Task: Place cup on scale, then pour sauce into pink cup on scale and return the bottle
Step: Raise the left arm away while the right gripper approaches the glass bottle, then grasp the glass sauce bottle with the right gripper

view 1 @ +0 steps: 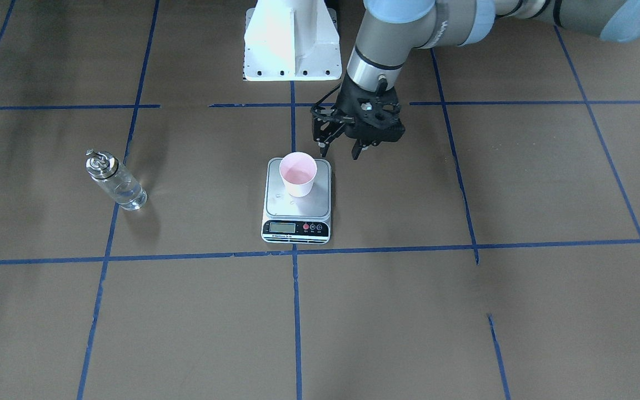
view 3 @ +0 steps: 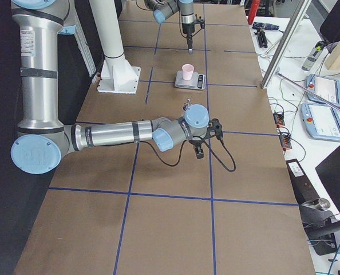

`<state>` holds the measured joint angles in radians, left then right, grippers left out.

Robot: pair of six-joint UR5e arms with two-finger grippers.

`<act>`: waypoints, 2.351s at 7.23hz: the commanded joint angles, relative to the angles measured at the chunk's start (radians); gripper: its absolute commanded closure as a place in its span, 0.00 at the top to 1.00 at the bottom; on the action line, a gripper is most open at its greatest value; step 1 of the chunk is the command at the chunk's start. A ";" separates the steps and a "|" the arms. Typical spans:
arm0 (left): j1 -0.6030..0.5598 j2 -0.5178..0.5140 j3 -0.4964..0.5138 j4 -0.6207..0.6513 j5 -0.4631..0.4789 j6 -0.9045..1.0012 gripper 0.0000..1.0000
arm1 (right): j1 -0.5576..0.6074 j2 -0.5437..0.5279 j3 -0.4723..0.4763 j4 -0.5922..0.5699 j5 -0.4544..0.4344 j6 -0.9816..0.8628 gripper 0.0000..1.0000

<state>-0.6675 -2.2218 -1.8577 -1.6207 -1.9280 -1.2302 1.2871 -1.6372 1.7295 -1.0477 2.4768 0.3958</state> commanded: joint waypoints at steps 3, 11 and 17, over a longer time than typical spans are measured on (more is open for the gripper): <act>-0.136 0.025 0.076 -0.065 0.001 0.175 0.66 | -0.416 -0.104 0.135 0.454 -0.314 0.585 1.00; -0.213 0.105 0.135 -0.103 0.003 0.432 0.66 | -1.040 -0.113 0.252 0.292 -1.436 0.850 0.99; -0.274 0.188 0.164 -0.103 -0.062 0.653 0.70 | -1.040 -0.049 0.139 0.279 -1.616 0.943 1.00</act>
<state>-0.9413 -2.0351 -1.6997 -1.7241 -1.9870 -0.5797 0.2478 -1.6915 1.8919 -0.7684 0.8923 1.3375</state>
